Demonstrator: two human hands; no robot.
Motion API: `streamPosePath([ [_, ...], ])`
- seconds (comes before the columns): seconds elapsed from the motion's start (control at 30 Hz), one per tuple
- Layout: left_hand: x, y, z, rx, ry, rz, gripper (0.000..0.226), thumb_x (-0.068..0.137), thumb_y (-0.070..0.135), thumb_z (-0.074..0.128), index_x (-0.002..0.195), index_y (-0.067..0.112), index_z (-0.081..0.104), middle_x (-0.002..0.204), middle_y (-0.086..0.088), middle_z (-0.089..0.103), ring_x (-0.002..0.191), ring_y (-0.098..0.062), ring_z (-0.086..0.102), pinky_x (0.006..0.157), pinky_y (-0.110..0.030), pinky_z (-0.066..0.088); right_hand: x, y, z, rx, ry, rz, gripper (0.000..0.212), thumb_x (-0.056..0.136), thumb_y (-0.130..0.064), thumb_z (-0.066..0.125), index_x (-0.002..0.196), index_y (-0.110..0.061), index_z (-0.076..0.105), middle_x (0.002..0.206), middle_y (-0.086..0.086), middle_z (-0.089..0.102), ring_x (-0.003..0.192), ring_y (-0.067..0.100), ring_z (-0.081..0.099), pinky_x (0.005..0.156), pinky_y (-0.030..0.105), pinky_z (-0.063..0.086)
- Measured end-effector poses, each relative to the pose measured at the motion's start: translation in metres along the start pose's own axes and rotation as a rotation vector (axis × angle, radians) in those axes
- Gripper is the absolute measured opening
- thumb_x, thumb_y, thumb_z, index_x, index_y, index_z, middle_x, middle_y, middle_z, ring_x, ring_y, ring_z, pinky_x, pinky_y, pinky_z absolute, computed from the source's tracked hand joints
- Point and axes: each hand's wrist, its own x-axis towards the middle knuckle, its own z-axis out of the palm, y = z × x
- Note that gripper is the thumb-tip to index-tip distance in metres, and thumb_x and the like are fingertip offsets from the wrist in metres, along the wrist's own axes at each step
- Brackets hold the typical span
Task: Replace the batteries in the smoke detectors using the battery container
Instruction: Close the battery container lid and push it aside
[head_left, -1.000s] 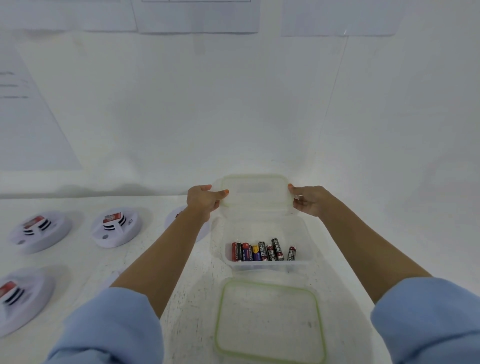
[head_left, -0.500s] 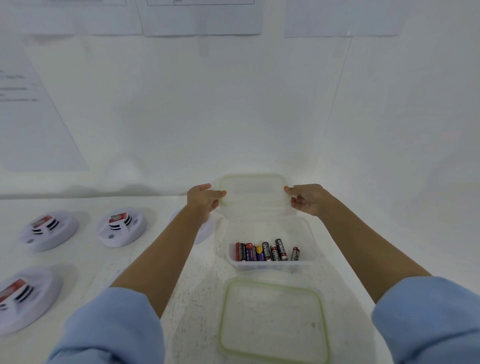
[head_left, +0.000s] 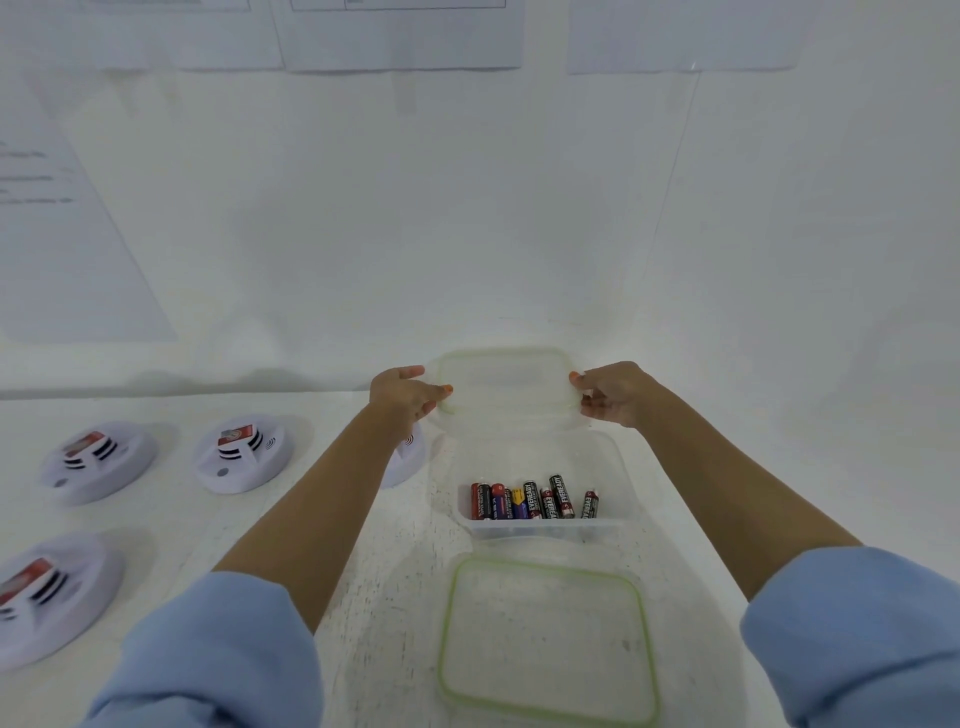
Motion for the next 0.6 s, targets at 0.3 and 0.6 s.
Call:
streamPosePath([
  [0.3,-0.0007,-0.0036,-0.0037,-0.070,-0.095,-0.101,0.059,0.075,-0.013,0.066,0.129,0.001,0.046,0.104,-0.014,0.061,0.098,-0.023,0.057,0.105,-0.035,0.038,-0.0023,0.0031,-0.0011,0.029,-0.029,0.034,0.015,0.084,-0.001,0.063,0.074,-0.003,0.052,0.076,0.007,0.046,0.063,0.017,0.044,0.040,0.018,0.050],
  [0.6,-0.0030,-0.0083,0.0041,0.208,0.036,0.066,0.045,0.079,0.008,0.072,0.120,-0.004,0.056,0.113,-0.018,0.060,0.078,-0.021,0.057,0.098,-0.037,0.048,0.0007,0.0051,0.0061,-0.397,0.181,-0.174,0.039,0.084,-0.017,0.064,0.114,0.007,0.058,0.094,0.013,0.055,0.085,0.021,0.049,0.097,0.041,0.047],
])
